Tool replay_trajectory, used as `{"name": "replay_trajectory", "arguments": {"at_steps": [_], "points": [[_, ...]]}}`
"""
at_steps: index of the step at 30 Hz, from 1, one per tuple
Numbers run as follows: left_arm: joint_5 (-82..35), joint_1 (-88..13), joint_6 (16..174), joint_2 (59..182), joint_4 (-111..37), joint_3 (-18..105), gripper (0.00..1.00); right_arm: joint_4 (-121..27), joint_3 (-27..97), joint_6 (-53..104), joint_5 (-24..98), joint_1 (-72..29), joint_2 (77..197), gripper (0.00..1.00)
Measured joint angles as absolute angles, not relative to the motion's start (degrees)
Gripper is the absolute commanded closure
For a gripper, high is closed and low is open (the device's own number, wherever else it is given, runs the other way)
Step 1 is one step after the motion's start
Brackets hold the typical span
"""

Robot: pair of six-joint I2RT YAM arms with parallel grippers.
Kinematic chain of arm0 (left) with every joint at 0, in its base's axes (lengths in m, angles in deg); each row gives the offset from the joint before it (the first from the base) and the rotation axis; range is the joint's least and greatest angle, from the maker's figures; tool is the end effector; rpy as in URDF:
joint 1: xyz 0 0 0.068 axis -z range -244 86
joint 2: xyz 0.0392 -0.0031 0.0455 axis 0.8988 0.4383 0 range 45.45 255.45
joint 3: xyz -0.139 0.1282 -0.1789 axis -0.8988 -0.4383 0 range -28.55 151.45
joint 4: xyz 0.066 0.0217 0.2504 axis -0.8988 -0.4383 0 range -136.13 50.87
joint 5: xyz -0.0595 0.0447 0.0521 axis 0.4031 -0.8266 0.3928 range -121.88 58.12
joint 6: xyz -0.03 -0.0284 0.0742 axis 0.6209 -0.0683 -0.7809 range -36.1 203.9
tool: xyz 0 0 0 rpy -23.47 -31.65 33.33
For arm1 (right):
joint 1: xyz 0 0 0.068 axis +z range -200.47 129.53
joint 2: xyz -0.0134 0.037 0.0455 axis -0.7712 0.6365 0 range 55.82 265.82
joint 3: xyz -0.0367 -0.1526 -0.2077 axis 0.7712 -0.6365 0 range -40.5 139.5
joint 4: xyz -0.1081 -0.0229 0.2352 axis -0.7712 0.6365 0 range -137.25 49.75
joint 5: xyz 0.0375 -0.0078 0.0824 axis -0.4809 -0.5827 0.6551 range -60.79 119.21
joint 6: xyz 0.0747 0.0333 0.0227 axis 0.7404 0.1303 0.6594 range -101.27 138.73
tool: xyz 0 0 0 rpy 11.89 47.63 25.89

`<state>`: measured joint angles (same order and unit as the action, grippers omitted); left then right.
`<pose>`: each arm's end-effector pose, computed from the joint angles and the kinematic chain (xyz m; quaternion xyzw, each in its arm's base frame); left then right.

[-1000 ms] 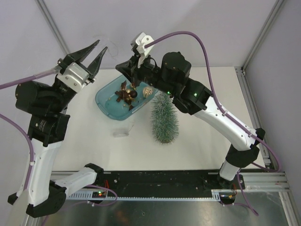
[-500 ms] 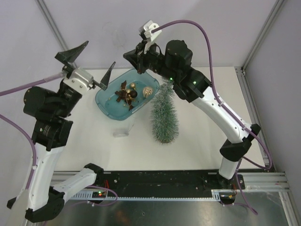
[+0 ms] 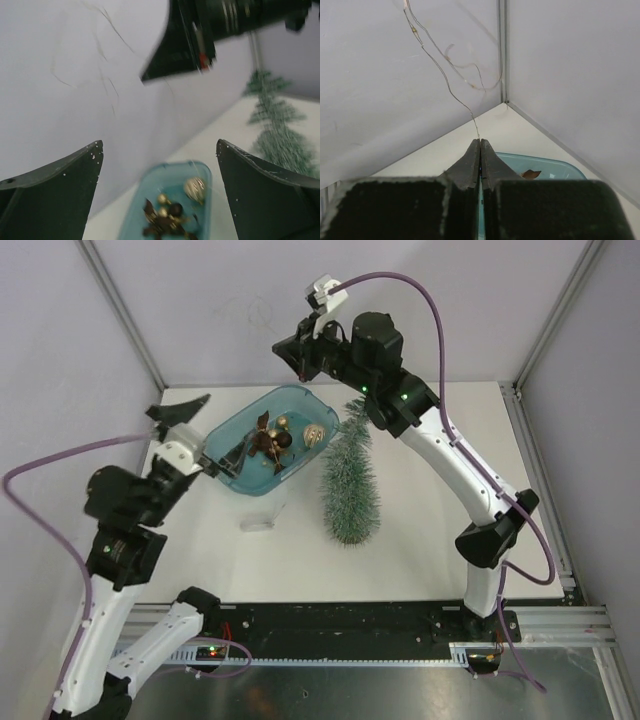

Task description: Decorate the small christmas tree

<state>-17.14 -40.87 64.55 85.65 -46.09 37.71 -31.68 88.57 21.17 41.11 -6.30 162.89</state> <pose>0.1384 -0.0797 0.4841 0.3058 0.4982 -0.1010 0.8050 0.3070 0.3195 0.5168 -0.3082 0.5917 0.3568 0.6538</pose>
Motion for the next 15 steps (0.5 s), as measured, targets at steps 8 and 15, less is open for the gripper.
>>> {"name": "replay_trajectory", "arguments": {"at_steps": [8, 15], "points": [[-10.8, -40.9, 71.4, 92.9, -48.9, 27.0, 0.00, -34.0, 89.2, 23.4, 44.3, -10.2, 165.4, 1.00], [-4.2, -40.9, 76.5, 100.2, -49.5, 23.1, 0.06, -36.1, 89.5, 24.8, 46.3, -12.1, 166.9, 1.00]]}}
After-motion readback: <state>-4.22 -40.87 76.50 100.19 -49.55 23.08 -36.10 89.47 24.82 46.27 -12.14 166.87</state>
